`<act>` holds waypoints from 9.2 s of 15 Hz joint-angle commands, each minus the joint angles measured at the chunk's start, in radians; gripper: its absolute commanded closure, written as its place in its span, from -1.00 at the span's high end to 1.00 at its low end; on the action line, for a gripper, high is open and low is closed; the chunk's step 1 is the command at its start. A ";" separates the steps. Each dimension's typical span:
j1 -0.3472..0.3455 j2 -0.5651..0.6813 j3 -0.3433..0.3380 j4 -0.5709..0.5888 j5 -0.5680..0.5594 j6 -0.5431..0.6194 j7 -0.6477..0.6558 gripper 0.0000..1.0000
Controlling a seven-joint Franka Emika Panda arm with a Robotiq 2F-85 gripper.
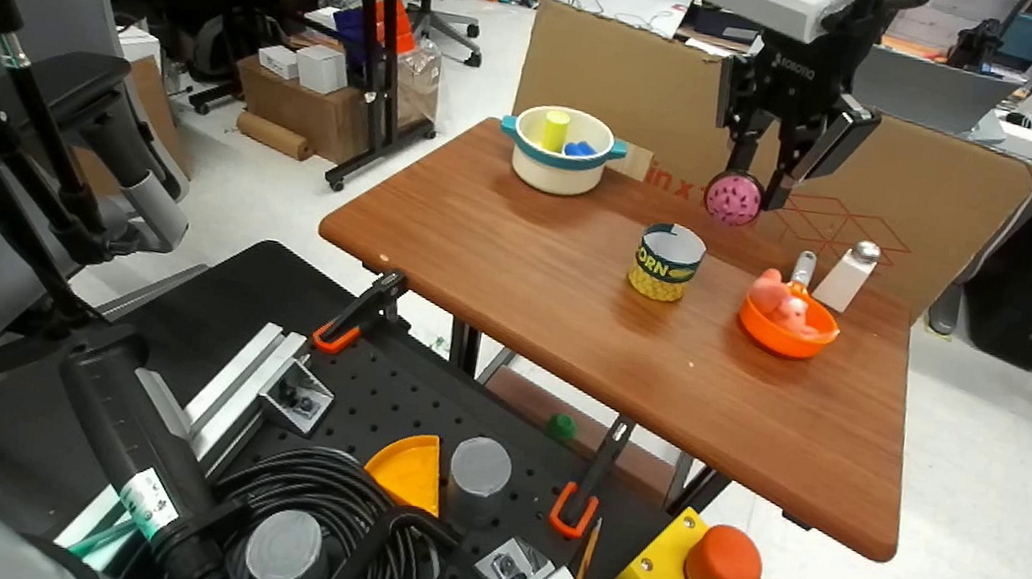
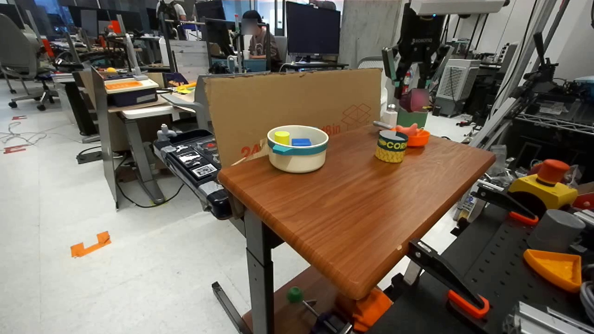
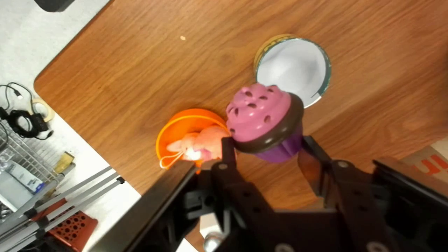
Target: Uncover the can and put the pink ball inside and the red plush to the white bowl
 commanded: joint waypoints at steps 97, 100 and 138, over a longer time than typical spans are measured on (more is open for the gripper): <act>0.038 0.005 -0.062 -0.054 -0.053 0.254 -0.101 -1.00; 0.026 -0.066 -0.010 -0.118 -0.008 0.246 -0.195 -1.00; 0.132 -0.399 0.200 -0.447 0.195 0.271 -0.593 -1.00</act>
